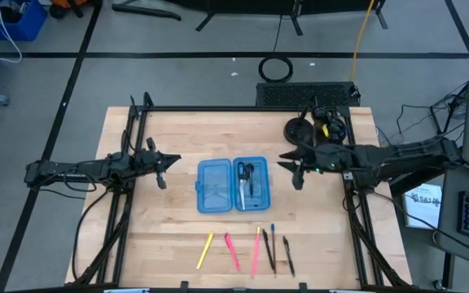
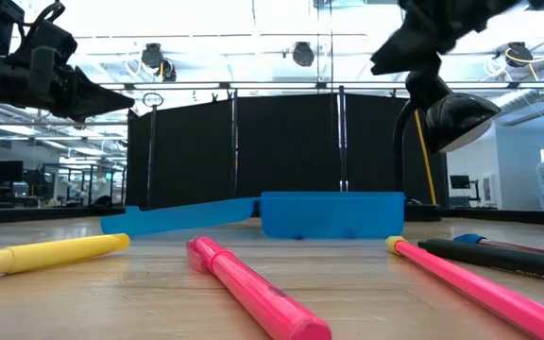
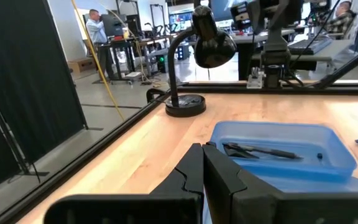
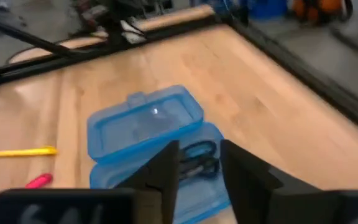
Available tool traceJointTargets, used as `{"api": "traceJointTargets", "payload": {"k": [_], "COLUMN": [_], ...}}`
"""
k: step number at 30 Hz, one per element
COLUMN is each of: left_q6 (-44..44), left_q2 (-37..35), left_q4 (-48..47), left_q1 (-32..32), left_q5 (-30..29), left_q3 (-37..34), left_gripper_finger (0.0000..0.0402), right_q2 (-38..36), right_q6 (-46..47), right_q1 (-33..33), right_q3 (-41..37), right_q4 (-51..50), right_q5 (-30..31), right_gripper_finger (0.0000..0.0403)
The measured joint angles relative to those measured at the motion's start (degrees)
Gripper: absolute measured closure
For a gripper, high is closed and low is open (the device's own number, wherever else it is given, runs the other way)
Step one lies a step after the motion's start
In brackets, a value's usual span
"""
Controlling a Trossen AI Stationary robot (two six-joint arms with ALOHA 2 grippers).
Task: Pick & place school supplies into a supply box
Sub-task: Put the yellow pen into the blue supply box
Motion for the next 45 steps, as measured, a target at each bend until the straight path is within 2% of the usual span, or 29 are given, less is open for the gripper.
{"api": "traceJointTargets", "payload": {"k": [4,6,9,12,15,17,20,25,30,34,37,41,45], "left_q6": [0.2,0.8,1.2,1.0,-2.7,-5.1,-5.9,-5.7,-8.6,-13.9,-16.9,-23.8,-28.6], "left_q2": [0.0,0.0,0.0,0.0,0.0,0.0,0.0,0.0,0.1,0.3,1.0,4.6,14.1], "left_q4": [-0.9,-0.9,-1.5,-1.6,-1.9,-2.9,-4.7,-7.4,-7.6,-7.5,-8.1,-14.0,-23.0], "left_q1": [0.0,0.0,0.1,0.1,0.1,0.1,0.1,0.1,0.1,0.0,-0.8,-3.4,-9.0], "left_q5": [0.0,0.0,-0.2,-3.3,-6.0,-5.8,-4.9,-6.4,-6.0,-5.8,-5.5,-6.7,-8.2], "left_q3": [0.0,0.0,0.0,0.0,0.0,0.0,0.0,0.1,0.1,0.1,0.4,6.1,16.5], "left_gripper_finger": [0.0396,0.0396,0.0396,0.0396,0.0396,0.0396,0.0396,0.0396,0.0396,0.0396,0.0396,0.0398,0.0399], "right_q2": [-2.3,-2.4,-2.5,-2.5,-3.1,-3.4,-3.8,-6.5,-11.1,-15.9,-19.3,-23.0,-25.7], "right_q6": [-5.5,-8.7,-12.9,-18.9,-24.7,-27.7,-28.6,-28.4,-27.6,-24.9,-24.2,-23.3,-23.6], "right_q1": [1.6,1.5,1.6,1.2,0.9,0.7,0.0,-1.6,-4.3,-7.2,-9.6,-12.7,-16.5], "right_q3": [-9.2,-12.8,-16.3,-19.9,-23.5,-25.5,-28.0,-31.0,-34.8,-36.1,-36.9,-38.1,-38.3], "right_q4": [11.2,17.0,24.1,31.8,38.8,41.9,45.4,45.8,46.5,46.8,44.3,42.7,39.3], "right_q5": [-0.9,-3.3,-4.9,-6.7,-12.7,-14.9,-14.9,-15.2,-25.2,-26.4,-32.8,-37.7,-42.2], "right_gripper_finger": [0.0373,0.0394,0.0392,0.0399,0.04,0.0401,0.0402,0.0402,0.0402,0.0403,0.0403,0.0403,0.0403]}}
